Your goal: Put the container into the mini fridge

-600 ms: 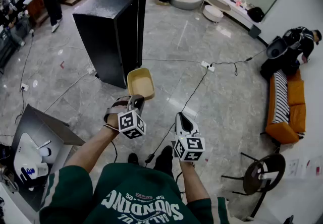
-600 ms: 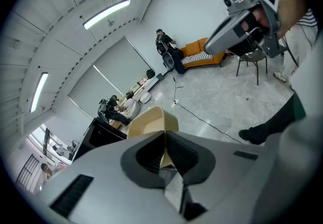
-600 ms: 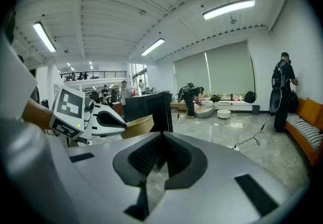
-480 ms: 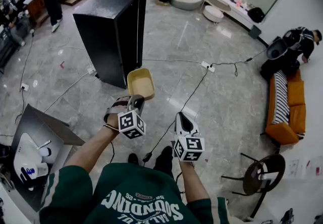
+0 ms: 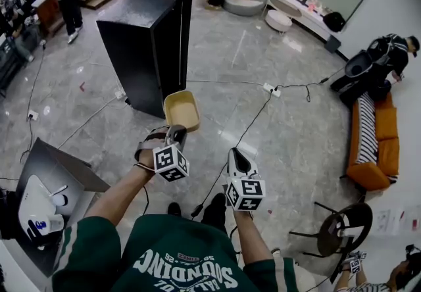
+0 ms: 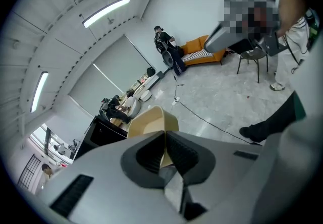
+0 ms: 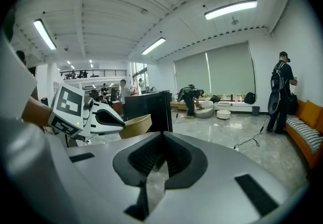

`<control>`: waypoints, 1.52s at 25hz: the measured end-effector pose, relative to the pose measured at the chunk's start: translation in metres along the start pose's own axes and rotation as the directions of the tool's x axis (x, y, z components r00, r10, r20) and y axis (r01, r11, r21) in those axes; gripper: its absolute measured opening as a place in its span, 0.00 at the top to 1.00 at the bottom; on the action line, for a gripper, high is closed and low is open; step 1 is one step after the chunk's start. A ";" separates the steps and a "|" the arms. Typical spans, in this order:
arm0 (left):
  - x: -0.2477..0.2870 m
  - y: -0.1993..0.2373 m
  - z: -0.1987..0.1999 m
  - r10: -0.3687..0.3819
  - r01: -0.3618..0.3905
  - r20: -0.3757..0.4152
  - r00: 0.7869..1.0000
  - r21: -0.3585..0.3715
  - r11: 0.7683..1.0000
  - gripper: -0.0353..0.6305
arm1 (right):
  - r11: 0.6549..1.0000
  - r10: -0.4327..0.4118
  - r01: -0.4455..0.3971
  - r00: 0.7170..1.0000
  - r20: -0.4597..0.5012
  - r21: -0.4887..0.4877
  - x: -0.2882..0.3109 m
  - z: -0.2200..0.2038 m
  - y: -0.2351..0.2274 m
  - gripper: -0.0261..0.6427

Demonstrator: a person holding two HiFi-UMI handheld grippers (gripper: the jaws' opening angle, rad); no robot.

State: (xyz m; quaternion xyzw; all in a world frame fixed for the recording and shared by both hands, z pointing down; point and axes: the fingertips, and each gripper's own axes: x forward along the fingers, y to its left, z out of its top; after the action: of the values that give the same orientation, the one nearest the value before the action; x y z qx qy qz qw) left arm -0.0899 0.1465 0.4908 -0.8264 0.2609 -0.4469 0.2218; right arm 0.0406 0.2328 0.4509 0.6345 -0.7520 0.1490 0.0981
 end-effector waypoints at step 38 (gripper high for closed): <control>0.068 0.049 0.033 0.098 -0.117 -0.173 0.980 -0.106 0.987 0.91 | 0.966 0.247 -0.252 0.966 -0.073 -0.067 0.085 0.025 -0.072 0.91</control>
State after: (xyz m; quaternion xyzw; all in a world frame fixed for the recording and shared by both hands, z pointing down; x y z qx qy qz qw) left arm -0.0420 0.0704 0.4868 -0.7820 0.3483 -0.4864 0.1748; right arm 0.0981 0.1351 0.4634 0.5256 -0.8274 0.1519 0.1265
